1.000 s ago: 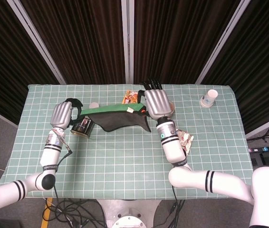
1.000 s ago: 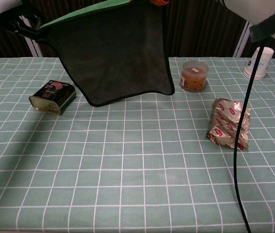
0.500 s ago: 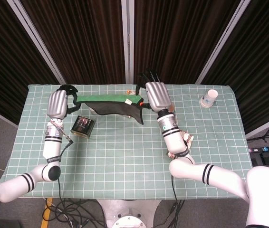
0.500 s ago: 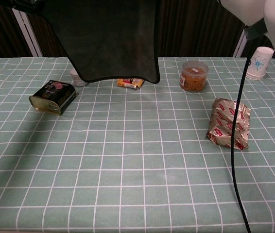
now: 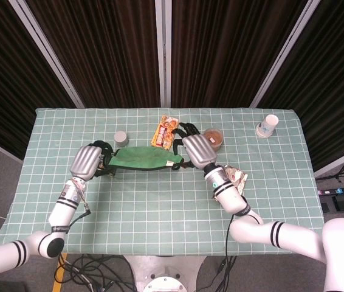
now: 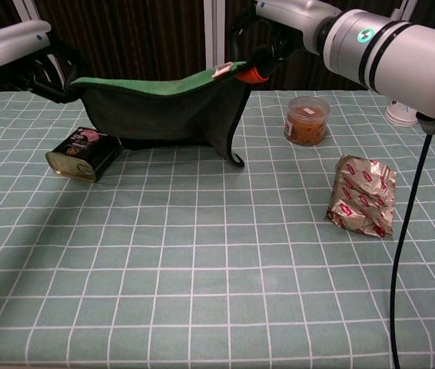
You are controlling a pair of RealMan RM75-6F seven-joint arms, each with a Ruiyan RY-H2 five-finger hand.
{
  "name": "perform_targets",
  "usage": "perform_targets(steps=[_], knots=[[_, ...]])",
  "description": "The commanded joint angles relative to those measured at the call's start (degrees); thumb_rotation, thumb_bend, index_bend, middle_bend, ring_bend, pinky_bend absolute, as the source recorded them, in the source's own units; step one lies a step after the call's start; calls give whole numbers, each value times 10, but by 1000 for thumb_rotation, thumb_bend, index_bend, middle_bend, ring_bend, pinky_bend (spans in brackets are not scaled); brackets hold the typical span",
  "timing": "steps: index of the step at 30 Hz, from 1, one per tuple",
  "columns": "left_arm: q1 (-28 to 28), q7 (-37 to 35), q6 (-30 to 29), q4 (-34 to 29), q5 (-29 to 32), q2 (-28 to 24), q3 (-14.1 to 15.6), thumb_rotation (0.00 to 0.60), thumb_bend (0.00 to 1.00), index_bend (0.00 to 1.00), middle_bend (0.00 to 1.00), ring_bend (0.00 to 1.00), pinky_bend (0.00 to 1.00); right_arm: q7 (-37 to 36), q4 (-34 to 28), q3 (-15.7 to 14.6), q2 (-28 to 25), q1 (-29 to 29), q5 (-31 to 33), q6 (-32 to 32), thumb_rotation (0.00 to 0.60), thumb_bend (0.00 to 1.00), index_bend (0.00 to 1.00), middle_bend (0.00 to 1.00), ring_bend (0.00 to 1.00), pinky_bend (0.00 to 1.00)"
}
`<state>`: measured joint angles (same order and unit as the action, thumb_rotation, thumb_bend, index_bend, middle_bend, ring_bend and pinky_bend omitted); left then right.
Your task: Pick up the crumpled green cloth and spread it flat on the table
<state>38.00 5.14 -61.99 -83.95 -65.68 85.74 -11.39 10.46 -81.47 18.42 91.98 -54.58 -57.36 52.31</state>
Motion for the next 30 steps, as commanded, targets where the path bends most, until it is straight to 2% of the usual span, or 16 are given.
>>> perform_targets(steps=[1, 8, 12, 15, 24, 30], knots=[[-10, 2, 19, -46, -21, -30, 25, 527, 448, 701, 419, 275, 386, -15, -30, -25, -21, 17, -22, -12, 600, 517, 720, 177, 0, 0], [-19, 24, 24, -112, -75, -59, 66, 528, 447, 701, 419, 275, 385, -41, -72, -55, -71, 44, -55, -29, 600, 520, 719, 176, 0, 0], [-21, 41, 29, -129, -89, -63, 80, 528, 445, 701, 419, 275, 384, -65, -86, -58, -97, 52, -71, -37, 600, 521, 718, 175, 0, 0], [-21, 54, 34, -137, -96, -65, 89, 529, 438, 701, 419, 275, 383, -68, -94, -72, -109, 54, -91, -50, 600, 522, 712, 171, 0, 0], [-26, 82, 48, -139, -102, -51, 113, 529, 418, 698, 418, 275, 383, -52, -89, -114, -80, 70, -126, -42, 600, 522, 708, 168, 0, 0], [-26, 90, 65, -127, -103, -37, 124, 528, 404, 657, 405, 275, 383, -34, -72, -140, -53, 88, -149, -22, 600, 521, 699, 159, 0, 0]])
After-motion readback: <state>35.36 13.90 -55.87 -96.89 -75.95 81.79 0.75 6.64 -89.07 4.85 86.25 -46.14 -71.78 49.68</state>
